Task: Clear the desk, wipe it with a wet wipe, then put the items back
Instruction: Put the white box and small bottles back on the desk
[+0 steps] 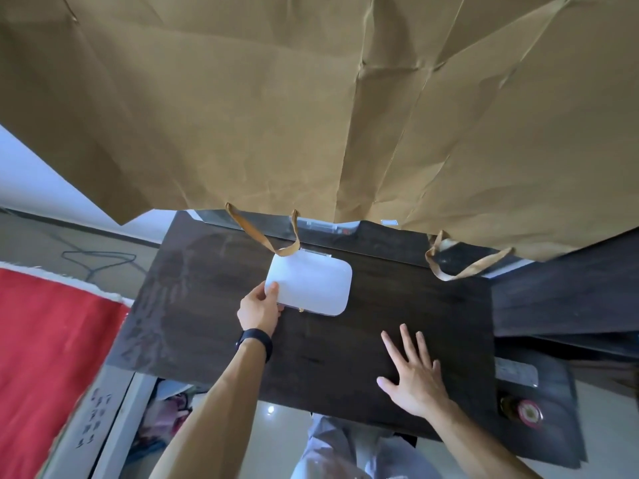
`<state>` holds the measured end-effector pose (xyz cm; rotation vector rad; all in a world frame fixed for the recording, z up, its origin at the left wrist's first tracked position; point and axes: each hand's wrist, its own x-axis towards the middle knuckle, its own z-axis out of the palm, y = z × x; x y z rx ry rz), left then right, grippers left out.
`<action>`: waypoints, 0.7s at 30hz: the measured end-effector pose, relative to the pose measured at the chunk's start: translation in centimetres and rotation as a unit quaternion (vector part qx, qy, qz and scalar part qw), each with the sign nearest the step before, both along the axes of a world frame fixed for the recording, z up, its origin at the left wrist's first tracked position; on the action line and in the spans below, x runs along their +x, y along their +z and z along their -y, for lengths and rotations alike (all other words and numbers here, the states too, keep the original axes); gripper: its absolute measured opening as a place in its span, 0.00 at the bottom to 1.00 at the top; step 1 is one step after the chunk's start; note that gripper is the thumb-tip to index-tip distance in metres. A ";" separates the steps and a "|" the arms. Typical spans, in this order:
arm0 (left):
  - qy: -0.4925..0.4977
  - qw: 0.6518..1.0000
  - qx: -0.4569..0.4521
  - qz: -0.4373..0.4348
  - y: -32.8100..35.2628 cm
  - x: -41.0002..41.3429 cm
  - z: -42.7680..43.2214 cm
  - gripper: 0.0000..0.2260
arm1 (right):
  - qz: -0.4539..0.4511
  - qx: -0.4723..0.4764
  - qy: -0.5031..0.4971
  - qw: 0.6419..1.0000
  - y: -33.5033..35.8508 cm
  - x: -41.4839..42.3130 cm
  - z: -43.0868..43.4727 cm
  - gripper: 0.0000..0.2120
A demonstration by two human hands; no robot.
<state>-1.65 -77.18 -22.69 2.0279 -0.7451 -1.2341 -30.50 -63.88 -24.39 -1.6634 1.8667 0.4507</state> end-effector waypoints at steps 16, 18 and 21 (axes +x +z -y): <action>-0.358 0.910 0.058 0.199 1.2 -12.7 -12.2 0.20 | 0.130 -0.225 -0.057 0.964 5.5 -7.7 -5.4 0.26; -0.459 0.852 0.026 0.249 1.5 -16.6 -13.3 0.21 | 0.132 -0.256 -0.083 0.954 6.5 -10.4 -7.4 0.25; -0.543 0.789 -0.041 0.283 2.9 -23.0 -14.3 0.20 | 0.121 -0.267 -0.136 0.946 7.9 -15.0 -10.3 0.25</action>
